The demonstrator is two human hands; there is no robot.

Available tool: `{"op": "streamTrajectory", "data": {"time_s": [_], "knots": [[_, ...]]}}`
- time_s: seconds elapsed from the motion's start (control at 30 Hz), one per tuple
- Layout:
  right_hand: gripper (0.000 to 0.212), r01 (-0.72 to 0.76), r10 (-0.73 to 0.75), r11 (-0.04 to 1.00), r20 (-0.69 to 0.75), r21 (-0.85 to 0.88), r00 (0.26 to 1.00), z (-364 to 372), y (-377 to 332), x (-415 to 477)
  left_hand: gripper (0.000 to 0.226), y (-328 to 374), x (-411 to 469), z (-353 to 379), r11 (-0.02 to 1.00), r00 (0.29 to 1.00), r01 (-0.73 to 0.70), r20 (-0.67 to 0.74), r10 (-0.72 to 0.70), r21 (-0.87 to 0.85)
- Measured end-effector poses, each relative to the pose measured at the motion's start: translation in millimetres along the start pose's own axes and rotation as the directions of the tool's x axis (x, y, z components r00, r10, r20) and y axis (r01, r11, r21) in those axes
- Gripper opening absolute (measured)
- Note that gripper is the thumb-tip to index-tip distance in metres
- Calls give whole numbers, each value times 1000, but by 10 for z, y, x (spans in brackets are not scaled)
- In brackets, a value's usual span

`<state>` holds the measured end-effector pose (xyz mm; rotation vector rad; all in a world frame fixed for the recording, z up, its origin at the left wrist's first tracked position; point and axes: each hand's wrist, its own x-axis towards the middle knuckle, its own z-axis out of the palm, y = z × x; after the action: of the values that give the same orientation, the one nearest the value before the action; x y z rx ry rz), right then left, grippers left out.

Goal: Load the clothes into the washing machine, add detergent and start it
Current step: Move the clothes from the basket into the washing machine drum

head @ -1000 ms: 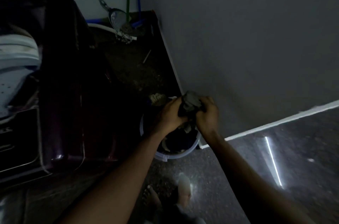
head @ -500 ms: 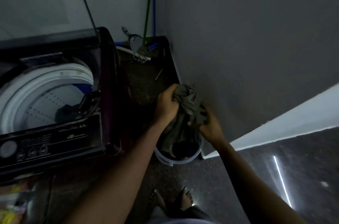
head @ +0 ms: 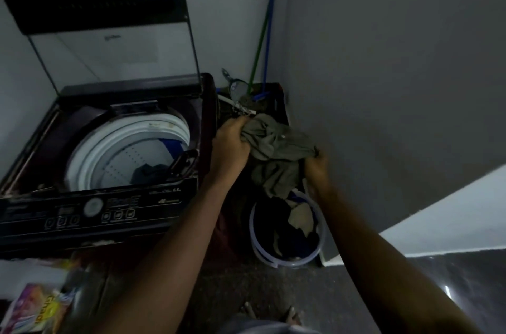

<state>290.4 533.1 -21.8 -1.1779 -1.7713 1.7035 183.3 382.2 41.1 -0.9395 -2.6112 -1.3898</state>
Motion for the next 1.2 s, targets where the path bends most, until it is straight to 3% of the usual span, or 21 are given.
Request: {"op": "streamTrajectory", "data": {"time_s": [0.1,0.2,0.27,0.33,0.43,0.5,0.57,0.63,0.7,0.73,0.77,0.83,0.9,1.0,1.07,1.2], "knots": [[27,-53,40,982,73,183,997,86,-277,57,36,-114,-28,-13,977,994,-30,111,7,210],[28,-68,36,987,209,147,977,266,-538,-13,61,-108,-29,25,997,905,-24,424,-13,80],[25,5,-14,999,265,37,964,297,-635,-82,87,-88,-26,24,1000,850,11,526,-13,6],[48,-52,26,997,382,58,924,282,-720,-146,99,-81,-28,-8,996,889,60,457,-21,-72],[50,-29,-16,997,560,71,829,246,-849,-234,71,-56,-7,-93,993,976,41,215,-16,-112],[42,28,-98,991,562,132,821,188,-826,-262,52,-18,15,-159,997,991,-23,132,32,-73],[41,120,-184,979,456,167,871,92,-689,-255,42,26,39,-228,996,996,-46,78,52,-75],[58,244,-267,964,386,108,883,23,-482,-195,38,63,78,-328,983,999,-1,47,10,-185],[79,298,-267,954,481,13,835,77,-353,-195,40,115,120,-438,947,997,29,80,-3,-319],[79,298,-239,954,531,-26,813,178,-293,-188,41,143,139,-493,931,995,29,99,8,-364],[68,293,-224,955,547,-41,806,300,-244,-171,44,162,161,-547,915,994,30,112,17,-402],[23,233,-197,972,468,-18,861,562,-205,-142,49,166,205,-661,878,992,40,123,21,-477],[18,164,-143,986,392,-21,909,719,-254,-93,52,80,269,-790,859,994,41,108,17,-510],[15,51,-128,976,371,211,920,850,-524,-17,51,-206,392,-1013,916,999,-11,43,31,-402],[24,9,-145,946,399,323,905,1029,-744,28,48,-465,488,-1143,964,999,-44,14,49,-264],[52,0,-193,940,533,341,824,1668,-1078,-32,50,-1009,717,-1394,995,996,-84,-2,84,-50]]}}
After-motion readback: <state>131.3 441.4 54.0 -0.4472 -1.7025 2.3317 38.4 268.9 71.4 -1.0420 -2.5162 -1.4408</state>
